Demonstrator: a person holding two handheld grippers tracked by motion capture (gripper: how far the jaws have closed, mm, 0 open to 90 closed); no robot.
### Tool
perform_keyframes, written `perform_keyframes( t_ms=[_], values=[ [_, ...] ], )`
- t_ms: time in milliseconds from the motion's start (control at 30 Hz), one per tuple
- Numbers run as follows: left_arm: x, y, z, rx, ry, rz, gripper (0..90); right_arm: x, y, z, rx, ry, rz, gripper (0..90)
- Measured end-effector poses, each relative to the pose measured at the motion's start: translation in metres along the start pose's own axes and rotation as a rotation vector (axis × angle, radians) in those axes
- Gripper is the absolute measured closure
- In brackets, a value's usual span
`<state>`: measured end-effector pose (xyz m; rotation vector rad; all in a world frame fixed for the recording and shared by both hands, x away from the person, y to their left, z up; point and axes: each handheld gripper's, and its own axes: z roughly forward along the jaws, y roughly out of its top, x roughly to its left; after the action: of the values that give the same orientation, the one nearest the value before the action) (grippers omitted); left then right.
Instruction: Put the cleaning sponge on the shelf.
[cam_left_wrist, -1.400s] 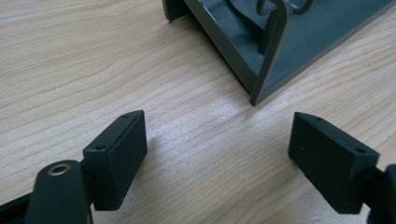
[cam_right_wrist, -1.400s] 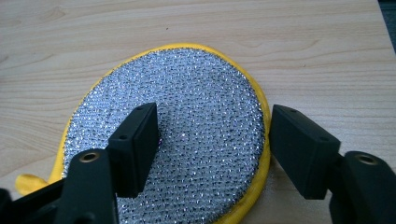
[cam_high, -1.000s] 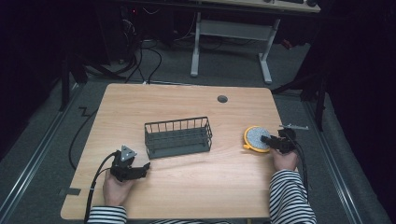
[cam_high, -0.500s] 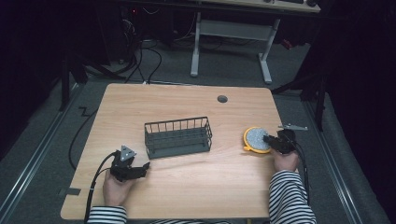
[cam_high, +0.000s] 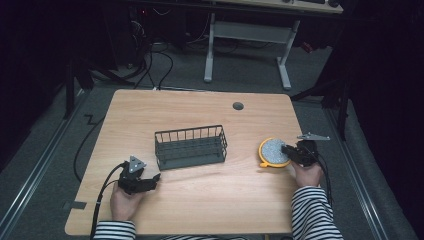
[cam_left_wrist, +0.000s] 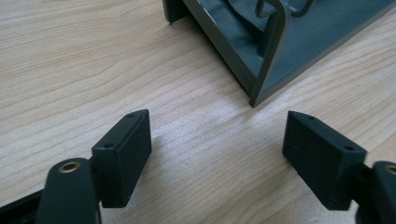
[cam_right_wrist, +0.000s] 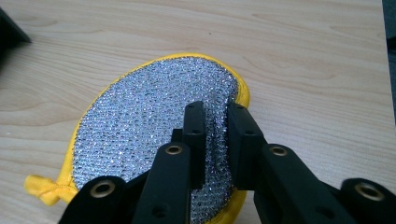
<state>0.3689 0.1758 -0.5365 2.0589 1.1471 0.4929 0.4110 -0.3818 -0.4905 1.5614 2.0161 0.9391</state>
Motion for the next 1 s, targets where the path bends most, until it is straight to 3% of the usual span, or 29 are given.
perform_keyframes(
  t_ms=[300,433,1000],
  values=[
    [0.0,0.0,0.0,-0.002,-0.001,0.002,27.0,0.008,0.01,-0.02,-0.043,0.057,-0.024,79.8],
    [0.0,0.0,0.0,-0.002,0.0,0.002,27.0,0.016,0.02,-0.032,-0.068,0.078,-0.064,80.0],
    [-0.001,0.0,0.0,-0.001,-0.002,0.004,27.0,0.038,0.049,-0.052,-0.153,0.177,-0.102,80.2]
  ],
)
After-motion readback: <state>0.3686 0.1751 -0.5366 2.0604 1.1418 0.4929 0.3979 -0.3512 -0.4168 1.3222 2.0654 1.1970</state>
